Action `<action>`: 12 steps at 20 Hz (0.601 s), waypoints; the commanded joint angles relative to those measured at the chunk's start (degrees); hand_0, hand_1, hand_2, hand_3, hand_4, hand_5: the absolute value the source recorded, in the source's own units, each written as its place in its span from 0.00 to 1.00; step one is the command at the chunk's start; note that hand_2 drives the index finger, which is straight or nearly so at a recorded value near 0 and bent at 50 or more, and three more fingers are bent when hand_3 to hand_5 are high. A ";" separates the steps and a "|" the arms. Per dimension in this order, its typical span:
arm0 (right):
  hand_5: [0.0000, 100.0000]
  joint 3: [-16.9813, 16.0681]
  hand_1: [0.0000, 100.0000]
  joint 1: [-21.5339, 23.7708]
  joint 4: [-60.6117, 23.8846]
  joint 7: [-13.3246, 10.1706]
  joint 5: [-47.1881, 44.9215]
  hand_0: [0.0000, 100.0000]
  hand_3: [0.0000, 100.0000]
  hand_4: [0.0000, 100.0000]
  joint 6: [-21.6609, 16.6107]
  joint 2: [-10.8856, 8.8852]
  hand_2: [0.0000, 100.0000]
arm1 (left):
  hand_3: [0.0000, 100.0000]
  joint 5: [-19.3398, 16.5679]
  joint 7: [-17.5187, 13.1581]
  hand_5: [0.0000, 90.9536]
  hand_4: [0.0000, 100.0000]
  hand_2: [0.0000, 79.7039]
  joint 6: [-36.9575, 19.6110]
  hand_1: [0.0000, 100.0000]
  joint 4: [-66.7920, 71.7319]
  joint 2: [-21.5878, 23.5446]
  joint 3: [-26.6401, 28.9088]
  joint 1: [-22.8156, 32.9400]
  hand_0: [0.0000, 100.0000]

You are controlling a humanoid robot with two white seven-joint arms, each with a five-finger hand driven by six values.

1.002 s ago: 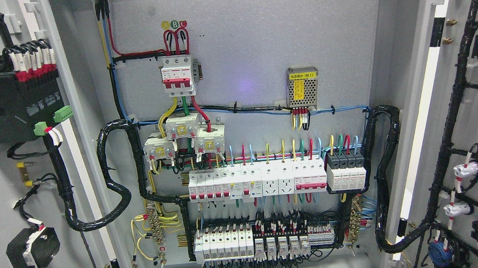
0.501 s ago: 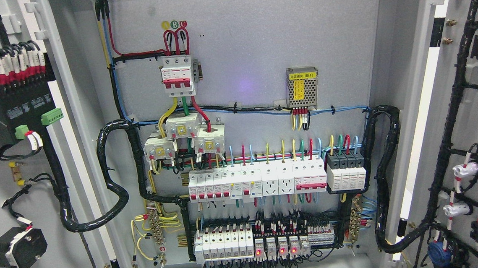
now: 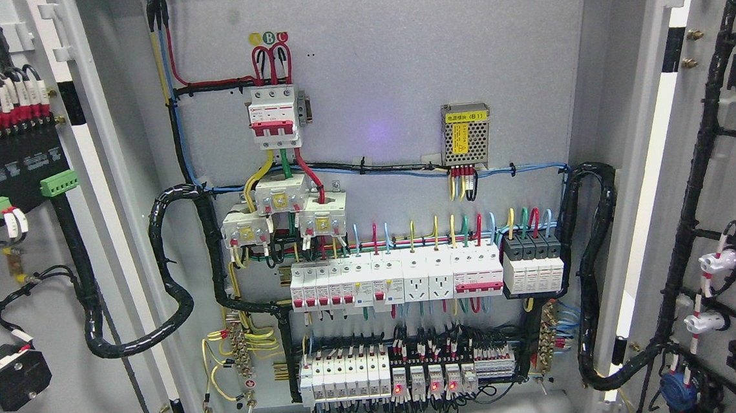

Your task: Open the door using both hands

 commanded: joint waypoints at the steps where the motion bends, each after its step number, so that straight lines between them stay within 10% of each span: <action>1: 0.00 -1.80 0.00 0.10 1.69 -0.24 -2.17 0.19 0.00 0.00 0.07 -0.15 0.00 | 0.00 2.31 0.04 0.00 0.00 0.00 0.80 0.00 3.18 1.74 3.67 0.06 0.00; 12: 0.00 -2.95 0.00 -0.51 2.75 -0.24 -2.26 0.19 0.00 0.00 0.07 -1.90 0.00 | 0.00 7.41 0.04 0.00 0.00 0.00 2.83 0.00 5.82 3.59 4.90 -0.03 0.00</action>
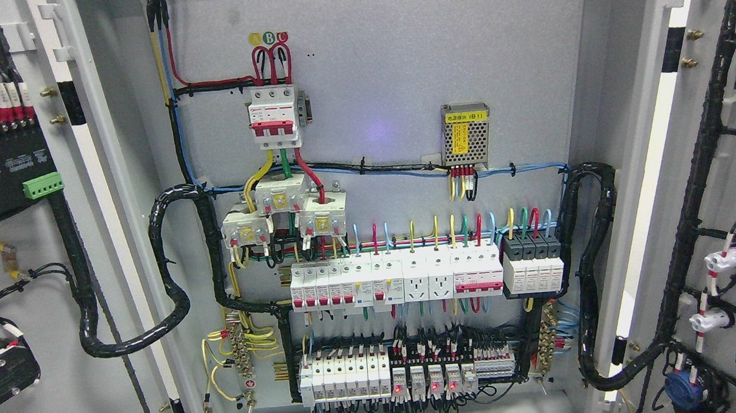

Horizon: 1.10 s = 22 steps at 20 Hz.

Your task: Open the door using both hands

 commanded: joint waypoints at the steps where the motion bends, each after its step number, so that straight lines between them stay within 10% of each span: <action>1: 0.00 -1.14 0.00 -0.32 1.22 0.01 -0.33 0.19 0.00 0.00 0.02 -2.32 0.00 | 0.00 2.83 0.04 0.00 0.00 0.00 0.13 0.00 3.13 2.06 1.79 -0.08 0.00; 22: 0.00 -1.40 0.00 -2.16 3.77 0.01 -1.12 0.19 0.00 0.00 0.11 -2.60 0.00 | 0.00 5.12 0.04 0.00 0.00 0.00 2.50 0.00 2.87 2.24 1.79 -0.26 0.00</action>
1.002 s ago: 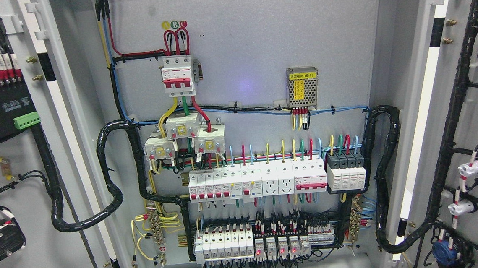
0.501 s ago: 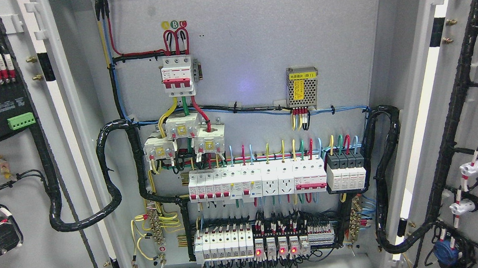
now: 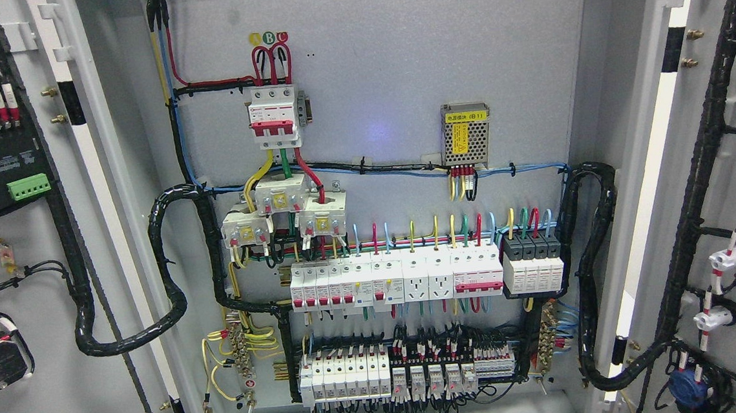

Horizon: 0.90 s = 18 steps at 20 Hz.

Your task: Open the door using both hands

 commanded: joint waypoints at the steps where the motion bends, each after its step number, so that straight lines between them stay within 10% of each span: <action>1: 0.00 -0.19 0.00 -0.84 1.53 0.05 -0.03 0.19 0.00 0.00 0.03 -0.39 0.00 | 0.00 0.06 0.00 0.00 0.00 0.00 -0.01 0.00 -0.93 0.48 -0.46 0.64 0.00; 18: 0.00 3.67 0.00 1.71 -3.57 0.13 -0.21 0.19 0.00 0.00 -0.23 -1.80 0.00 | 0.00 -9.95 0.00 0.00 0.00 0.00 -1.58 0.00 -7.96 -0.31 -12.41 2.84 0.00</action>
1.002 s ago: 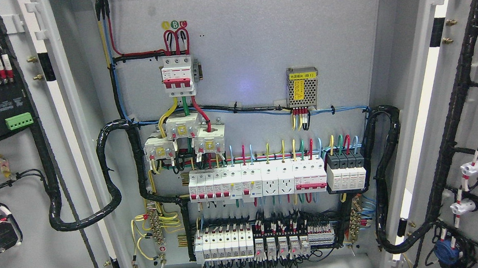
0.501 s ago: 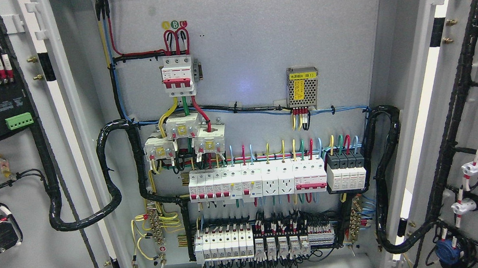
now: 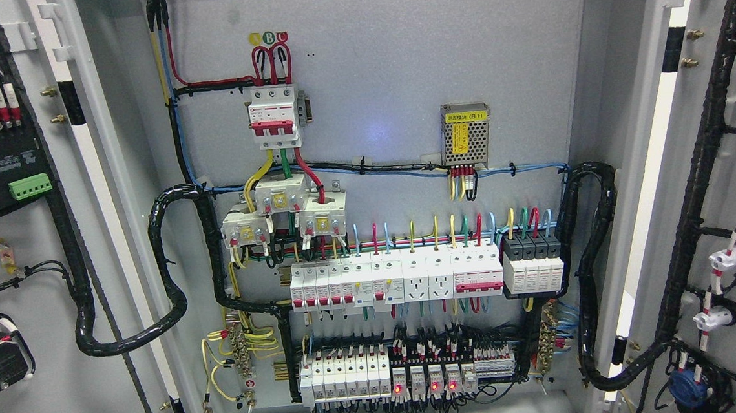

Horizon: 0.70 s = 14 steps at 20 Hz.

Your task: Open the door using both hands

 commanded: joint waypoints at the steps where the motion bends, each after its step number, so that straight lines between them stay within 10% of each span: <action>1: 0.00 3.58 0.00 0.69 -2.31 0.18 -0.03 0.19 0.00 0.00 -0.01 -1.53 0.00 | 0.00 -5.00 -0.13 0.00 0.00 0.00 -1.13 0.00 -3.10 -0.83 -6.67 1.25 0.00; 8: 0.00 11.13 0.00 0.25 -2.04 0.18 0.76 0.19 0.00 0.00 0.26 -1.71 0.00 | 0.00 -12.73 -0.13 0.00 0.00 0.00 -2.01 0.00 -1.87 -3.55 -12.81 2.83 0.00; 14: 0.00 23.86 0.00 0.16 3.22 0.18 13.12 0.19 0.00 0.00 0.52 -0.56 0.00 | 0.00 -18.27 -0.13 0.00 0.00 0.00 -1.92 0.00 1.73 -6.90 -17.57 3.80 0.00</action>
